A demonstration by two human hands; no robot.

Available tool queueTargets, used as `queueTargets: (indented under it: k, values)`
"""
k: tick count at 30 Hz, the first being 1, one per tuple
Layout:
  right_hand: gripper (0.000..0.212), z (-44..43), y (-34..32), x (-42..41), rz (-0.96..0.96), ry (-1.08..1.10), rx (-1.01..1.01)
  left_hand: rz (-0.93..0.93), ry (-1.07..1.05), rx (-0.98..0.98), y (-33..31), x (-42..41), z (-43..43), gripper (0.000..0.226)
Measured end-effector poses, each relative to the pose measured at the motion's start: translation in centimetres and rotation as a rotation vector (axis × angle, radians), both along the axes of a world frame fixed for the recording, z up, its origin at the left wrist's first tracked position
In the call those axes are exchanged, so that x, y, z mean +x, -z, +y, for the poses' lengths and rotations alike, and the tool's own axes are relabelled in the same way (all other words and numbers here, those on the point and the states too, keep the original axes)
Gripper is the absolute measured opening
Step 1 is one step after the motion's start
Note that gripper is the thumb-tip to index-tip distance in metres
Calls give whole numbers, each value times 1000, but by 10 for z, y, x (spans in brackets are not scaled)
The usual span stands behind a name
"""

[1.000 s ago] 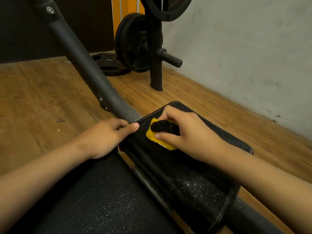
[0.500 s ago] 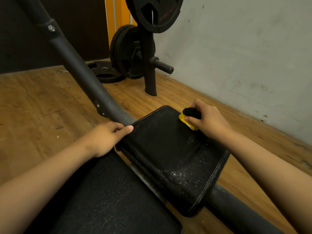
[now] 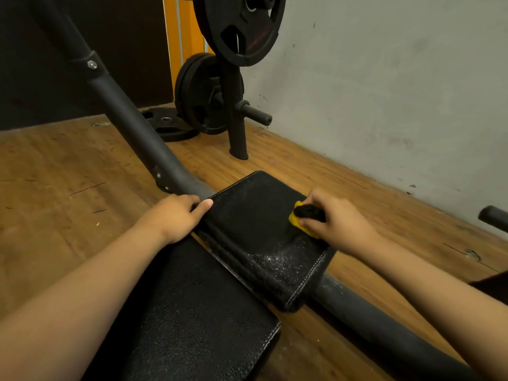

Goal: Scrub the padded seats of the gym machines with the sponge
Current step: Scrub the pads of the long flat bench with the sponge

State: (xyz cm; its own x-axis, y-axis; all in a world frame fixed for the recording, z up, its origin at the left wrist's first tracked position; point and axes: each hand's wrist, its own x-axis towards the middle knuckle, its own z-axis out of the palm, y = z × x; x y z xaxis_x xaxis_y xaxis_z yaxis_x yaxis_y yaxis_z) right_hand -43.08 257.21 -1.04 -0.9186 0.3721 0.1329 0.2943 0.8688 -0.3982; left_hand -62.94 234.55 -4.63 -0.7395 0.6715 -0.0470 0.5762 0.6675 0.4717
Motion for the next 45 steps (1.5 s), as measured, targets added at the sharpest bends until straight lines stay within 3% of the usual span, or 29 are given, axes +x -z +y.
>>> queueTargets:
  k: [6, 12, 15, 19, 24, 33, 36, 41, 45]
  values:
    - [21, -14, 2, 25, 16, -152, -130, 58, -18, 21, 5, -4, 0, 61]
    - [16, 59, 4, -3, 58, 203, -44, 26, 2, 56, 6, -7, -1, 72]
    - [15, 53, 8, 0, 82, 246, -36, 28, 8, 79, 7, -9, -1, 72]
    - [20, 0, 12, 25, 164, 32, -23, -4, 13, 93, 7, -9, 0, 56]
    - [22, -34, 16, 52, 156, -148, -125, 14, 19, 86, 6, -8, 0, 53]
    - [19, 35, 17, 23, 200, 261, -31, 26, 0, 89, 8, -9, 1, 58]
    - [20, -6, 20, 38, 274, 149, -59, 40, 6, 90, 7, -8, 3, 53]
    - [15, -69, 29, 63, 235, -120, -145, 41, 7, 59, 5, -7, 2, 52]
    - [17, -48, 24, 58, 218, -106, -197, 40, -5, 59, 4, -4, 2, 52]
